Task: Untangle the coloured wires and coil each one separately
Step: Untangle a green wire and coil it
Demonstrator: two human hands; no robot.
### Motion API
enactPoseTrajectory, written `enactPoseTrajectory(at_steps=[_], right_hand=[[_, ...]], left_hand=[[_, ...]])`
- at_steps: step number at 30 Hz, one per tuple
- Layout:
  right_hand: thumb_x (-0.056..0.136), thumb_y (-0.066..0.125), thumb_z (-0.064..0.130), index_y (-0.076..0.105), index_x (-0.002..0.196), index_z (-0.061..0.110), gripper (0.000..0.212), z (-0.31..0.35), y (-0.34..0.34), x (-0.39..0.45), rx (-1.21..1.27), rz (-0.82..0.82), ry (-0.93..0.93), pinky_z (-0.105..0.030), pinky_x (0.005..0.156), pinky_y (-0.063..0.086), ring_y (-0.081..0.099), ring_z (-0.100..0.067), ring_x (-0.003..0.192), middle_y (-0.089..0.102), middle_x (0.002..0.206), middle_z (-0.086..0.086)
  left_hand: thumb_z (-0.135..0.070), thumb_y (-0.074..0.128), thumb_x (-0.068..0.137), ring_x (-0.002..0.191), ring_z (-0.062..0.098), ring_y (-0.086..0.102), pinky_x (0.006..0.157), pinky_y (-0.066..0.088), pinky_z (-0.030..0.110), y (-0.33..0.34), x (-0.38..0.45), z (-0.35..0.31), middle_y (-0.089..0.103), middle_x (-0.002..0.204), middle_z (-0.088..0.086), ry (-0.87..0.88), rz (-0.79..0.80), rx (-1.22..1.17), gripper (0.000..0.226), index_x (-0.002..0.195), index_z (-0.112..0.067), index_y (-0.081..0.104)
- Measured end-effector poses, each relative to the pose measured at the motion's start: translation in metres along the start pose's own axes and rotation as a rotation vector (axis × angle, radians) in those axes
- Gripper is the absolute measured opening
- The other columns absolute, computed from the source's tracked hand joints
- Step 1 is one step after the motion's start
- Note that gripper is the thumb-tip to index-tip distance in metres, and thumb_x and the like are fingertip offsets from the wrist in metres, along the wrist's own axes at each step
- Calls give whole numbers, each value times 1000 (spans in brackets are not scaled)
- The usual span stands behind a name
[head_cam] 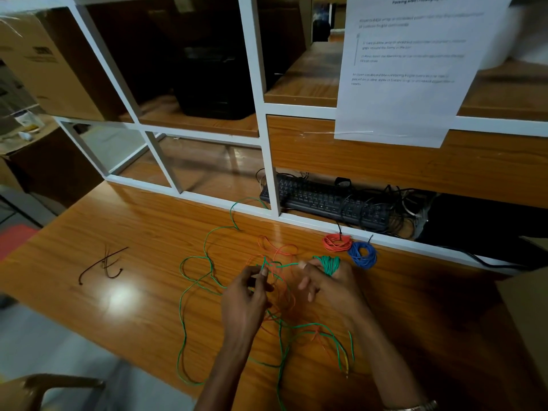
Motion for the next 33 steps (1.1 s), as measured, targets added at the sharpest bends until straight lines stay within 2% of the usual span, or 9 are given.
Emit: enactPoseTrajectory(at_steps=[2, 5, 9, 11, 15, 18, 24, 30, 33], right_hand=[[98, 66, 8, 71, 94, -7, 16, 4, 5, -2, -7, 60, -13, -28, 46, 47, 54, -24, 40, 71, 66, -18], [98, 67, 9, 74, 92, 0, 14, 5, 12, -2, 3, 99, -34, -31, 48, 48, 57, -28, 46, 71, 66, -19], [99, 67, 13, 76, 91, 5, 14, 6, 13, -4, -19, 132, -53, -30, 50, 49, 58, -27, 44, 72, 68, -18], [99, 67, 14, 75, 91, 4, 15, 7, 12, -4, -35, 133, -55, -29, 50, 49, 58, -26, 43, 73, 68, -18], [98, 66, 14, 74, 81, 5, 21, -4, 8, 3, -120, 46, -22, -30, 52, 48, 60, -28, 43, 73, 65, -12], [96, 65, 13, 74, 79, 5, 21, -11, 7, 6, -190, 61, 18, -31, 52, 50, 61, -28, 43, 73, 65, -11], [95, 66, 14, 72, 76, 9, 21, -20, -17, 10, -296, -26, 69, -34, 54, 51, 58, -24, 40, 72, 61, -9], [93, 68, -1, 70, 81, -3, 12, -4, -38, 6, 27, -154, 108, -25, 39, 44, 48, -23, 45, 64, 57, -12], [96, 68, 8, 74, 91, -5, 15, -2, -29, 1, 67, -67, 108, -24, 45, 47, 53, -20, 48, 67, 64, -13]], left_hand=[[-44, 68, 100, 55, 21, 75, 62, 61, 46, 7, 0, 7, 79, 78, -6, -70, 44, -67, 15, 109, -36, 60], [-41, 79, 91, 62, 25, 77, 61, 60, 47, 11, -8, 6, 77, 77, 5, -101, -43, -221, 32, 93, -42, 47], [-29, 89, 83, 65, 4, 71, 62, 54, 37, 13, -8, 0, 71, 74, -2, -51, -127, -117, 32, 83, -21, 58], [-23, 88, 83, 66, 9, 71, 63, 54, 36, 13, -7, 1, 71, 72, -2, -34, -142, -143, 31, 83, -18, 58], [-6, 81, 88, 68, 15, 74, 59, 52, 28, 23, -13, -10, 78, 76, 2, 39, -11, -220, 30, 93, -21, 56], [-8, 76, 90, 68, 16, 70, 62, 53, 40, 31, -13, -13, 71, 76, 0, 130, 63, -165, 30, 93, -29, 55], [-13, 74, 96, 78, 13, 77, 65, 56, 38, -3, -2, -8, 78, 88, -4, 102, -180, -222, 26, 104, -32, 58], [-9, 76, 88, 86, 11, 71, 69, 52, 36, -24, 13, 10, 66, 120, 1, 80, -245, 106, 41, 119, -28, 57], [-18, 83, 83, 92, 14, 65, 72, 52, 34, -14, 3, -3, 58, 114, -6, 192, -225, 200, 43, 118, -33, 63]])
Point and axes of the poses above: each hand's wrist, its own x-axis towards the middle knuckle, its own y-axis out of the palm, z = x × y, the point moved 5 cm from there along x, towards the middle knuckle
